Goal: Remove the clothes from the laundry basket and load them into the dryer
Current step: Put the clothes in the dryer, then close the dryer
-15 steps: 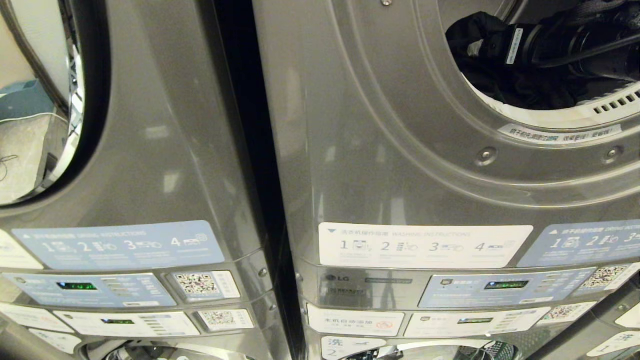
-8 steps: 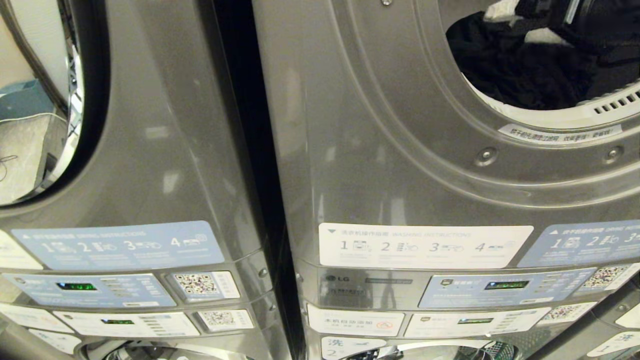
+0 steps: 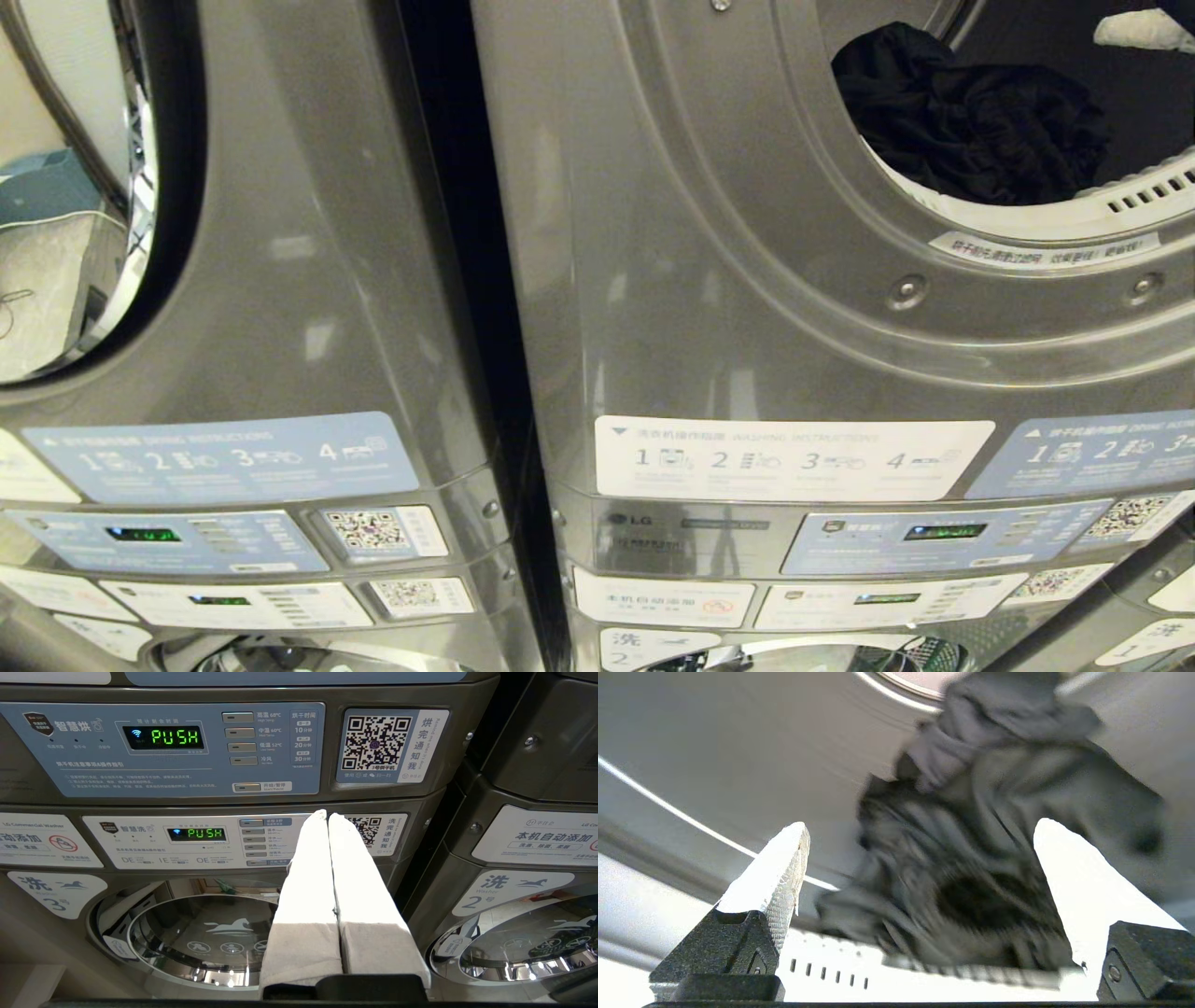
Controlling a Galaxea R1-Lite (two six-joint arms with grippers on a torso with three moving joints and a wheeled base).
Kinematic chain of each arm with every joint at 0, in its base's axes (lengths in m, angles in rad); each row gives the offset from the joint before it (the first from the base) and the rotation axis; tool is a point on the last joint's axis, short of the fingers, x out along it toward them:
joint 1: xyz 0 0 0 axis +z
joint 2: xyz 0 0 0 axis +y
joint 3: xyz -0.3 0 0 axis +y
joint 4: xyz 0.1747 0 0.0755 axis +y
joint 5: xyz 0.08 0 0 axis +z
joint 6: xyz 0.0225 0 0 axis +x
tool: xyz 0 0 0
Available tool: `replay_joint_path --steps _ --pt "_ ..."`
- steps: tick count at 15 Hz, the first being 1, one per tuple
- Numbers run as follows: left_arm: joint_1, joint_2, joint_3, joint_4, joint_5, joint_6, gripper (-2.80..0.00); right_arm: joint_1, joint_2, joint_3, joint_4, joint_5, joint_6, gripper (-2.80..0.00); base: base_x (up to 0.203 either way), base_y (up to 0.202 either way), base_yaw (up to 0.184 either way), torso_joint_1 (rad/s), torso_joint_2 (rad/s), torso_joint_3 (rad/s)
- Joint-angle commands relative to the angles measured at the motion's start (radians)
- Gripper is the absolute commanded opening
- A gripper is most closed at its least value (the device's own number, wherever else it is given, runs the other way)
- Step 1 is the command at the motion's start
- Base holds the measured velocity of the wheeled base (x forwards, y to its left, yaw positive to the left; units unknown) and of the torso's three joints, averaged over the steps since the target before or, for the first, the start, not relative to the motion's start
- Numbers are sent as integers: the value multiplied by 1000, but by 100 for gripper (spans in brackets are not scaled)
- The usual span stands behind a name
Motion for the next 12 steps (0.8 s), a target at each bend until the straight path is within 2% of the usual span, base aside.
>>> replay_joint_path --steps 1,3,6,8,12 --pt "0 0 2 0 0 0 -280 2 -84 77 1 -21 0 -280 0 0 0 0 0 0" --pt "0 0 0 0 0 0 -280 4 -170 177 2 -39 -3 -280 0 0 0 0 0 0" --pt "0 0 1 0 0 0 -280 5 -319 388 11 -101 -63 -280 0 0 0 0 0 0" --pt "0 0 2 0 0 0 -280 5 -455 591 21 -148 -112 -280 0 0 0 0 0 0" --pt "0 0 2 0 0 0 -280 -9 -701 986 24 -167 -214 -280 0 0 0 0 0 0"
